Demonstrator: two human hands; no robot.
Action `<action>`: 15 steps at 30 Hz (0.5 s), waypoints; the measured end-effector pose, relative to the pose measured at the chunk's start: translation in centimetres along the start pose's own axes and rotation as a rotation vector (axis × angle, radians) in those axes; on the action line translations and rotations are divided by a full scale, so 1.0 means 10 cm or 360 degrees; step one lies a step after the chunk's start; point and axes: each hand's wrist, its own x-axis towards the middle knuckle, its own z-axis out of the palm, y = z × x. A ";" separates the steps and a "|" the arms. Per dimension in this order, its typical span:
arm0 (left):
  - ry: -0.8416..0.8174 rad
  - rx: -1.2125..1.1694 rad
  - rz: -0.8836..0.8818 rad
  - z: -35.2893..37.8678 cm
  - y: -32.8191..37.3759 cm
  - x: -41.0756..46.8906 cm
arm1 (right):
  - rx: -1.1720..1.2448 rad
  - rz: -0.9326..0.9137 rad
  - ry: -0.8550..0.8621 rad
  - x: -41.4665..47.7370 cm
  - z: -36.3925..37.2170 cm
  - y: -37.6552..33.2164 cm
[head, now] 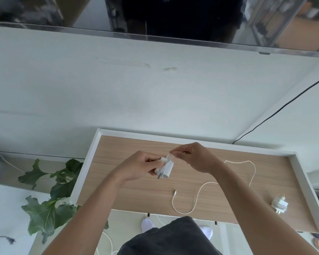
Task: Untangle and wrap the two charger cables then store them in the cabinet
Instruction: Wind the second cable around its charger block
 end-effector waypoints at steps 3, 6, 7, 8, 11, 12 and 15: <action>0.0302 0.0130 -0.0027 0.04 -0.02 0.03 | 0.0032 0.0039 0.0073 0.01 0.07 -0.12; 0.0517 0.0127 -0.0011 0.05 -0.14 0.13 | 0.0068 0.0047 0.0147 0.02 0.17 -0.18; 0.0555 0.0103 -0.0007 0.06 -0.16 0.15 | 0.0070 0.0046 0.0159 0.02 0.21 -0.19; 0.0605 0.0082 -0.0013 0.07 -0.18 0.17 | 0.0084 0.0045 0.0167 0.02 0.24 -0.20; 0.0770 0.0019 0.0010 0.09 -0.18 0.19 | 0.0224 0.0007 0.0168 0.01 0.32 -0.24; 0.0803 -0.0041 0.0028 0.09 -0.18 0.19 | 0.0252 -0.0023 0.0150 -0.01 0.34 -0.26; 0.0899 -0.0292 0.0036 0.07 -0.19 0.20 | 0.0308 -0.0132 0.0072 -0.06 0.40 -0.27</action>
